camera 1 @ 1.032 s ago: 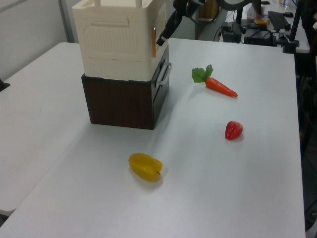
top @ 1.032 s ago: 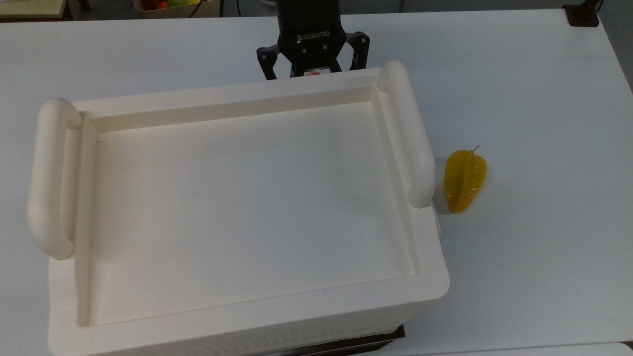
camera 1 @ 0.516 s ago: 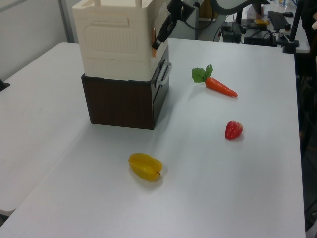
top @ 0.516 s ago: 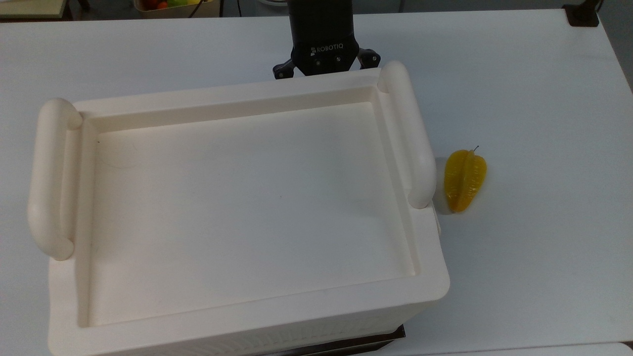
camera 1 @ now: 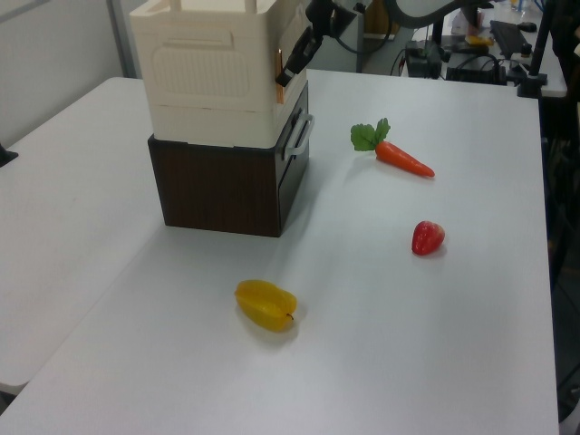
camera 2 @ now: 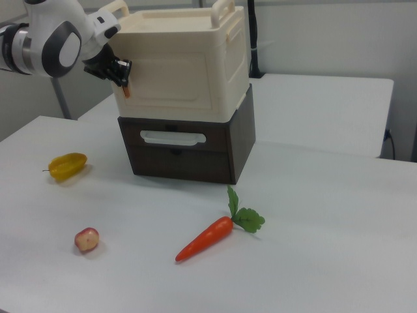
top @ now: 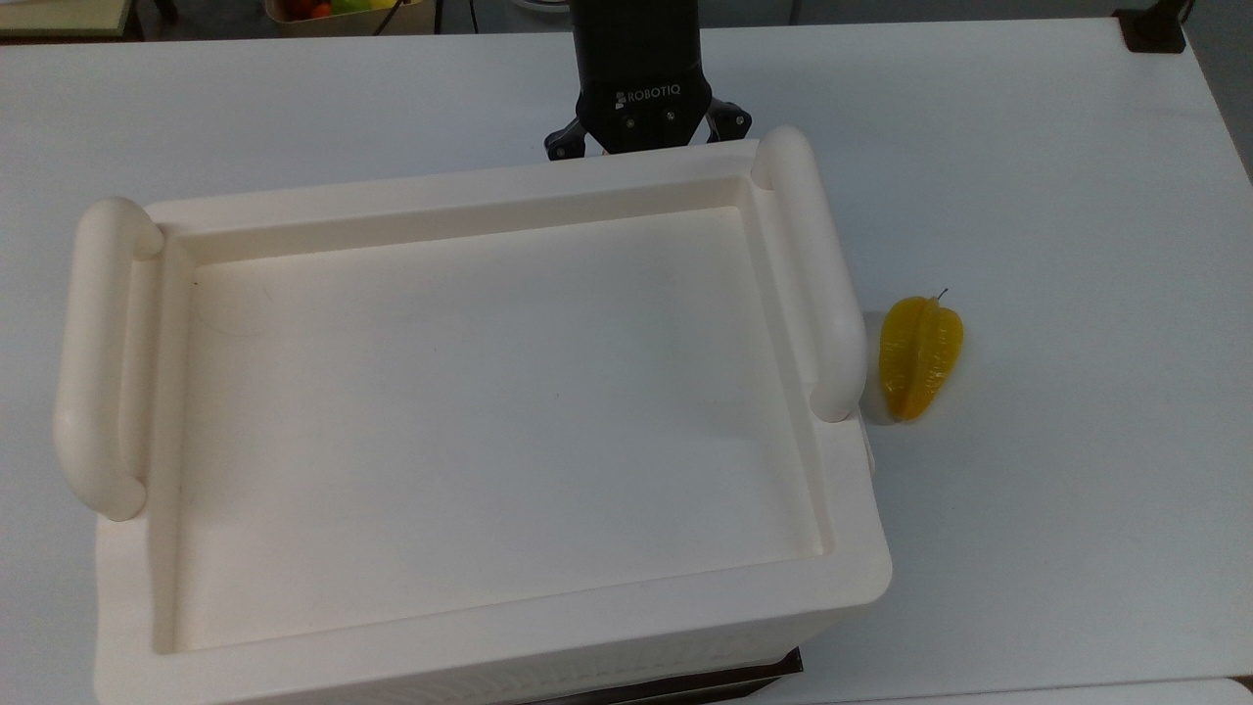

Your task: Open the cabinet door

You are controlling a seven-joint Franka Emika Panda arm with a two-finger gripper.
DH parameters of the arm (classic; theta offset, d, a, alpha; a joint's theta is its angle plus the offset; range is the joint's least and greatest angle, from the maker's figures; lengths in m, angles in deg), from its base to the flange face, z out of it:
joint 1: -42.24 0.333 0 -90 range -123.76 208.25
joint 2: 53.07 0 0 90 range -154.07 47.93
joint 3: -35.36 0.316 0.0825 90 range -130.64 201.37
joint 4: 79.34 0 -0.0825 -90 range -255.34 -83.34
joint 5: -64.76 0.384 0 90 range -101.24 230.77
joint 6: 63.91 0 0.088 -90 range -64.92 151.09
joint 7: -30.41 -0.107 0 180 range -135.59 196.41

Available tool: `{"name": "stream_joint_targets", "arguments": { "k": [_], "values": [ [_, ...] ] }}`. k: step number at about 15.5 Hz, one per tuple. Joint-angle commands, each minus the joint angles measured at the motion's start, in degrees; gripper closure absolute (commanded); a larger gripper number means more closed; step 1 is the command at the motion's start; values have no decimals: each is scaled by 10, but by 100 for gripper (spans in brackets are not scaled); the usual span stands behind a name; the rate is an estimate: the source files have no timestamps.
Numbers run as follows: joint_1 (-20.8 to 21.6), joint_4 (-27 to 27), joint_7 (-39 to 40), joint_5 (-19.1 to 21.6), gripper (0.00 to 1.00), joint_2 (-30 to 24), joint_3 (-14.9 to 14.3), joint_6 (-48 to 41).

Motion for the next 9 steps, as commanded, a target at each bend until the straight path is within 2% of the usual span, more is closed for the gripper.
{"name": "stream_joint_targets", "arguments": {
  "k": [1, 5, 9],
  "values": [
    [4, -10, 2, 6, 100, -22, -5, 2],
    [-7, -12, 35, 7, 100, -60, -6, -103],
    [-12, -12, 72, 25, 100, -71, -14, -178]
  ]
}}
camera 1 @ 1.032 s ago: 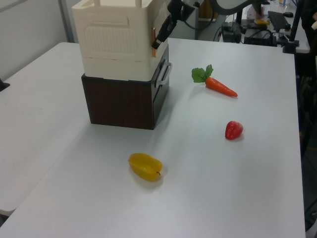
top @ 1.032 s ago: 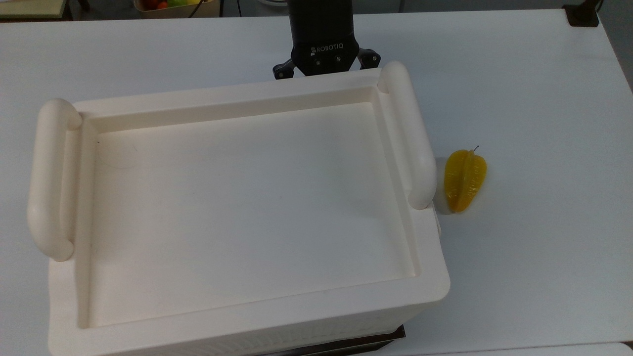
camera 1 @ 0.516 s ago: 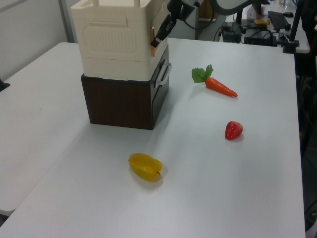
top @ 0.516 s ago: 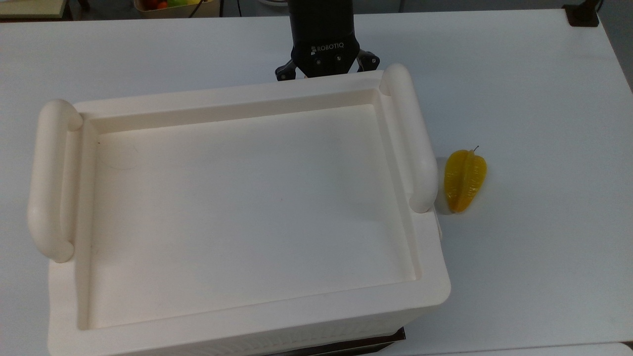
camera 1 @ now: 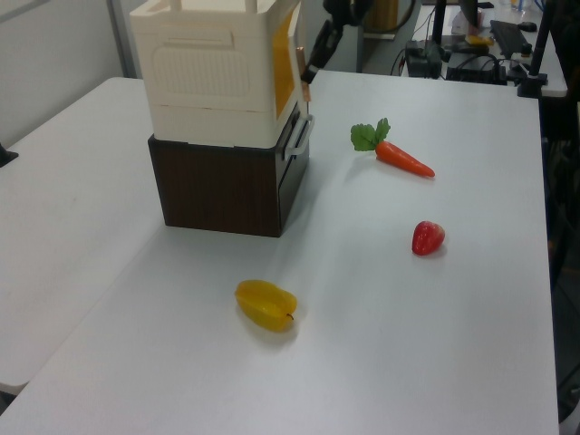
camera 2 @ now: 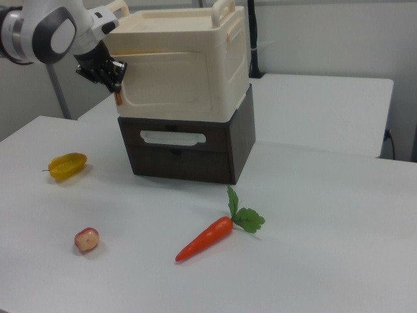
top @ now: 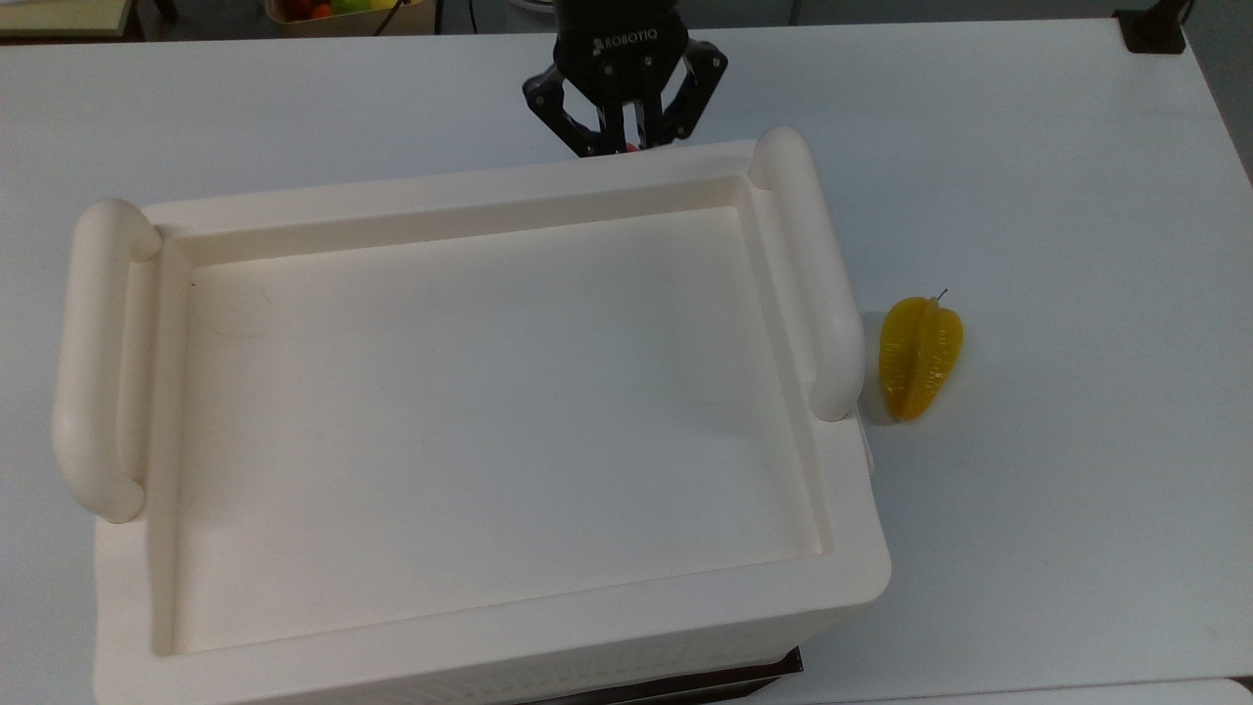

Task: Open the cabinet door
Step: 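Pull the cabinet door edge outward, swinging the door open on its hinge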

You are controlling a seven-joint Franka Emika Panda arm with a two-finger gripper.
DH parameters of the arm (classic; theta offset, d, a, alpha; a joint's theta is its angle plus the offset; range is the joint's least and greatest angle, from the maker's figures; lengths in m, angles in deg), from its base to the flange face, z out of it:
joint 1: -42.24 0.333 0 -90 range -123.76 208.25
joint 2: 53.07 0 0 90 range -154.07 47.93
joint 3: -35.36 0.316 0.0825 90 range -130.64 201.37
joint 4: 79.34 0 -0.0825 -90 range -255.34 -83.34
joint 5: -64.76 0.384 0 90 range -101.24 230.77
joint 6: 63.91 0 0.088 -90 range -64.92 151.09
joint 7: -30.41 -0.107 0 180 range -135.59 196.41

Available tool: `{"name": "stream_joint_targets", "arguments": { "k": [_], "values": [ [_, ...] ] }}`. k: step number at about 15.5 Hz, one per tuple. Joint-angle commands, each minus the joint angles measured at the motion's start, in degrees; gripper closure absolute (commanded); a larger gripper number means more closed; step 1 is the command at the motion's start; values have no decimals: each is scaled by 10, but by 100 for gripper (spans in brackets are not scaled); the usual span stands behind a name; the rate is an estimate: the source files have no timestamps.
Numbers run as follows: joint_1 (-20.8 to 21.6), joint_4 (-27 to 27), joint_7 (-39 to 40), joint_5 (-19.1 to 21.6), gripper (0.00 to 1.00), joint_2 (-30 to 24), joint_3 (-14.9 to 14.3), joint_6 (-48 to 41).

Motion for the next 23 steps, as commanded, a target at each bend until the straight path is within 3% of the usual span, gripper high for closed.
{"name": "stream_joint_targets", "arguments": {
  "k": [1, 3, 5, 7, 10, 14, 18, 21, 23],
  "values": [
    [-10, -11, 49, 21, 100, -29, -12, -74],
    [-17, -16, 67, 20, 100, -36, -21, -126],
    [-23, -21, 70, 20, 88, -44, -37, -171],
    [-32, -21, 70, 12, 48, -48, -50, -225],
    [-46, -19, 69, -7, 0, -54, -69, -284],
    [-68, -19, 56, -18, 0, -58, -80, -347],
    [-132, -17, 3, -50, 0, -80, -70, -410],
    [-176, -12, -28, -79, 0, -109, -28, -439],
    [-179, -11, -68, -99, 0, -117, -9, -459]
  ]
}}
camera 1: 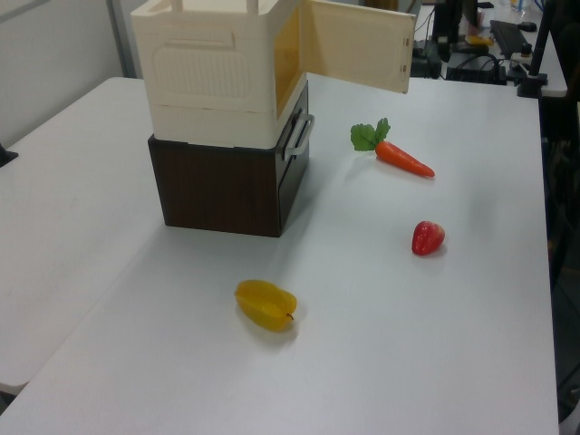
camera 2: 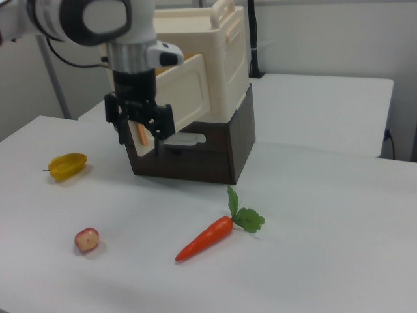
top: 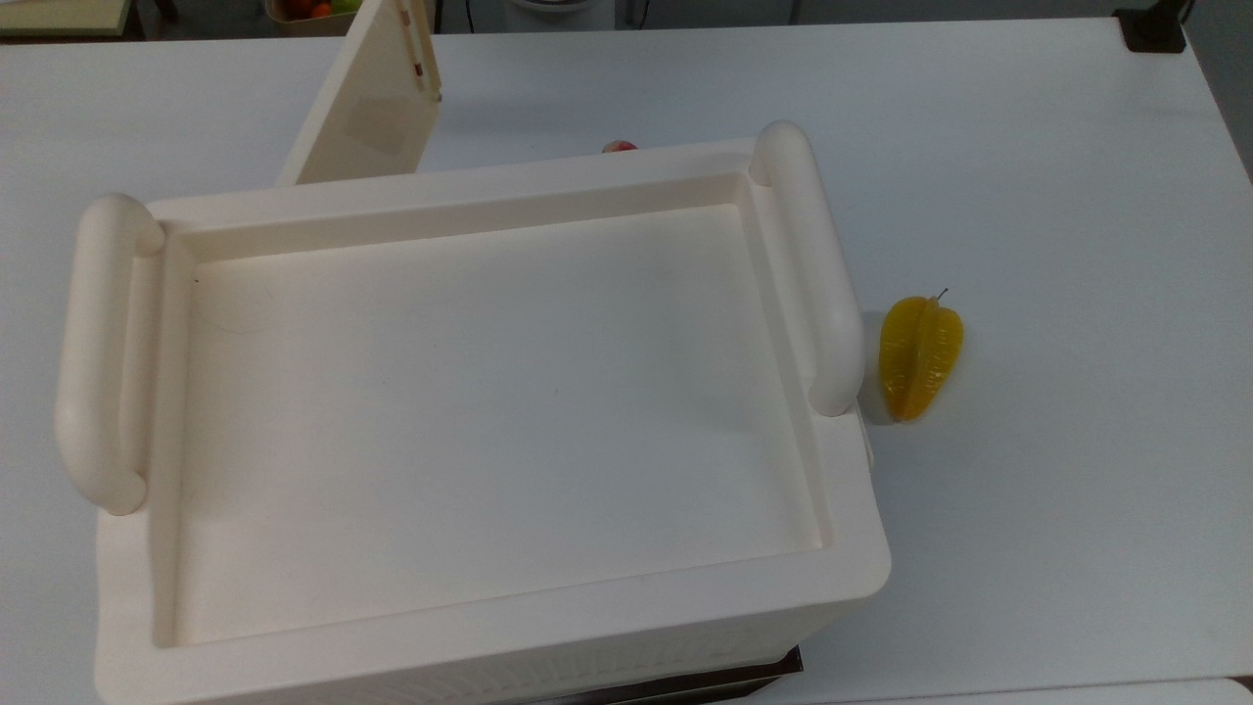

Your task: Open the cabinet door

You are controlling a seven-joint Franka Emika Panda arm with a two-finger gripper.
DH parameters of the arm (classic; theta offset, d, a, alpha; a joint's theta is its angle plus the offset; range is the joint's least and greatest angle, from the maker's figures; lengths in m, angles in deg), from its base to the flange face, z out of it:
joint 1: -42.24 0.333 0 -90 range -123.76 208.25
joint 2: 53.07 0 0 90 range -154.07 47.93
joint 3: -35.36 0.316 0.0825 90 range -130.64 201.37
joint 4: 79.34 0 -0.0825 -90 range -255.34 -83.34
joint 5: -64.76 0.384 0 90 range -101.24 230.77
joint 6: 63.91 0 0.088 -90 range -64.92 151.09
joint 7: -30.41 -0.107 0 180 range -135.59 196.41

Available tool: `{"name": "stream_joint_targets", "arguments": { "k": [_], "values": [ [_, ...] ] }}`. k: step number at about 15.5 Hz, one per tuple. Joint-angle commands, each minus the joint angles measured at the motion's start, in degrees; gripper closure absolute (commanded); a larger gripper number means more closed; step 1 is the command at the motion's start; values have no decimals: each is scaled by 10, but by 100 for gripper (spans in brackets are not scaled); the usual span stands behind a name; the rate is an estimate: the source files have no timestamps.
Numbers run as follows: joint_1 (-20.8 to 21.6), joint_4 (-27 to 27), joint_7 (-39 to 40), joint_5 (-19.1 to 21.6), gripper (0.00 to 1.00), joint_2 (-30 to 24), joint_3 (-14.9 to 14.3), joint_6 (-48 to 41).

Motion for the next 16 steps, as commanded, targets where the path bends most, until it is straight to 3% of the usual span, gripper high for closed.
{"name": "stream_joint_targets", "arguments": {
  "k": [1, 3, 6, 16],
  "values": [
    [-10, -9, -87, -46, 0, -35, 52, -34],
    [-11, -7, -103, -44, 0, -35, 91, -33],
    [-1, -17, -108, -36, 0, -35, 107, -32],
    [6, -21, -89, -36, 0, -42, 91, 4]
  ]
}}
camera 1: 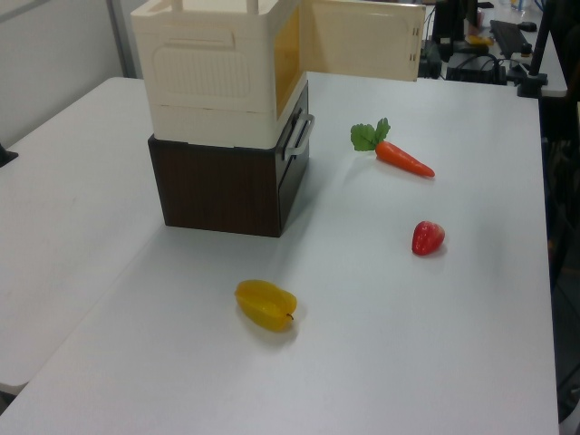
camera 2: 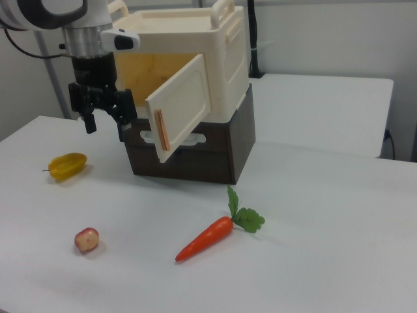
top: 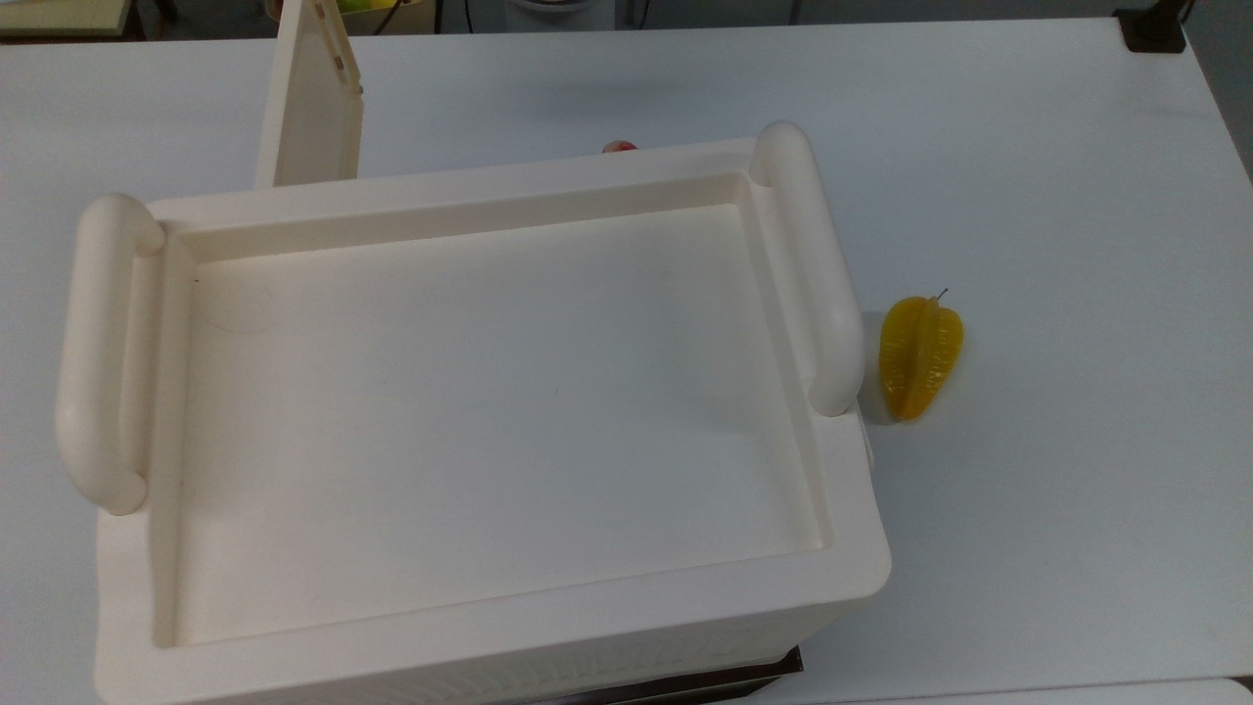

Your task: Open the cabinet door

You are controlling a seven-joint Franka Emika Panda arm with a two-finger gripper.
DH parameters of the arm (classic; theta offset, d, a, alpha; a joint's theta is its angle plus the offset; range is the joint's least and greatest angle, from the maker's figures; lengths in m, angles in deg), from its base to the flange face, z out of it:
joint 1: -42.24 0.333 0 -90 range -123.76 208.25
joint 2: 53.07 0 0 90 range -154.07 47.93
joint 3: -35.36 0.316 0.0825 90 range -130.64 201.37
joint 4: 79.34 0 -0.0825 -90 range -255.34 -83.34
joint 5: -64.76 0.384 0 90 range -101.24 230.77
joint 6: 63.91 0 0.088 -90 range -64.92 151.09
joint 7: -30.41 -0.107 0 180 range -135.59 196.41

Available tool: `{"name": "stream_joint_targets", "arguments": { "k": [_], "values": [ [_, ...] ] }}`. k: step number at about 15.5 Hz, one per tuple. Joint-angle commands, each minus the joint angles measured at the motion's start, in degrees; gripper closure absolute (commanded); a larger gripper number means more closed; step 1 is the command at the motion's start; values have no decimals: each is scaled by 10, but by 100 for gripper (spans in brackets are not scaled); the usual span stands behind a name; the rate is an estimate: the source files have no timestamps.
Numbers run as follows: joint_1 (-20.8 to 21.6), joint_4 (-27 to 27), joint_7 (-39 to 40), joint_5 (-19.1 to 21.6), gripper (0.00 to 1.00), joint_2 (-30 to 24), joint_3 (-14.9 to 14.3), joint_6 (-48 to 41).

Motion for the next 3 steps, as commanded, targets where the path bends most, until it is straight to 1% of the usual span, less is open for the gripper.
{"name": "stream_joint_targets", "arguments": {
  "k": [1, 3],
  "values": [
    [8, -11, 4, -5, 0, -11, -7, 29],
    [8, -12, 3, -5, 0, -11, -7, 31]
  ]
}}
